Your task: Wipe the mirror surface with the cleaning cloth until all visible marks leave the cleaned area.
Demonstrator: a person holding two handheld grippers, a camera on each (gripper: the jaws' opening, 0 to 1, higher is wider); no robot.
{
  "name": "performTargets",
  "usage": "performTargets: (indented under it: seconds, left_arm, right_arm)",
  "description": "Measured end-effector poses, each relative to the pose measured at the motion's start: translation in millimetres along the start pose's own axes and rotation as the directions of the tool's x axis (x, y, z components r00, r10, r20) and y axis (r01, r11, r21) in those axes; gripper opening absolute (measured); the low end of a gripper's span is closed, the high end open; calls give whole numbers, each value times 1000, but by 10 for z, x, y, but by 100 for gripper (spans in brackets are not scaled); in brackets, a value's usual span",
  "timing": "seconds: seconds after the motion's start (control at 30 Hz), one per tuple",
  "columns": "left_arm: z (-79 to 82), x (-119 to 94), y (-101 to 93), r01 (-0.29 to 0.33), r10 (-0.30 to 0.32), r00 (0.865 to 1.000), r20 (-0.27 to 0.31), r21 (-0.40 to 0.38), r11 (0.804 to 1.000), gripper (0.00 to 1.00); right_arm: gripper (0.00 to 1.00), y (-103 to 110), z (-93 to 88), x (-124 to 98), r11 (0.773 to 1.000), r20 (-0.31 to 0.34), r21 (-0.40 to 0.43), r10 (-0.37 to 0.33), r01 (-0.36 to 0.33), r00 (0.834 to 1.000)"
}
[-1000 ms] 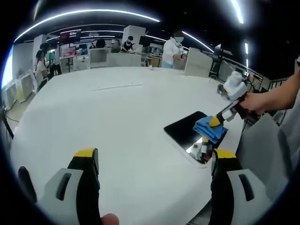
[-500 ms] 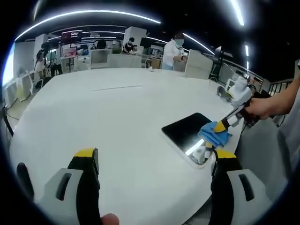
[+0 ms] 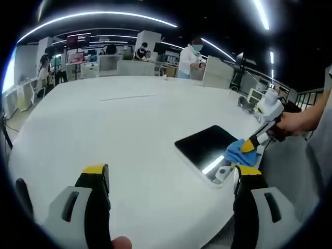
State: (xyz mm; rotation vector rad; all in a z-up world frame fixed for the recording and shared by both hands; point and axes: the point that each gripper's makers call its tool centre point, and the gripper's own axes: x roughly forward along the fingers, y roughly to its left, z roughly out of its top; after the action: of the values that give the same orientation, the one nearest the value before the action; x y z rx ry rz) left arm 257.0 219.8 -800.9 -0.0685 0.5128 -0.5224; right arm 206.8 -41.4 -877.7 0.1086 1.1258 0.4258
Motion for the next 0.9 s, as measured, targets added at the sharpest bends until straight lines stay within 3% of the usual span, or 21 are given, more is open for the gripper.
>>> performTargets:
  seconds: [0.4,0.9]
  left_arm:
    - [17,-17,26,-18,18,1000,4,-8,1000,99]
    - [-22,-116,39,-39,39,999,-1,-2,999,99]
  right_arm:
    - [0,-31,-21,0,1000,-24,-2,11,-11,1000]
    - [0,-365,-50,-138,999,-28,33,-15,16,1000]
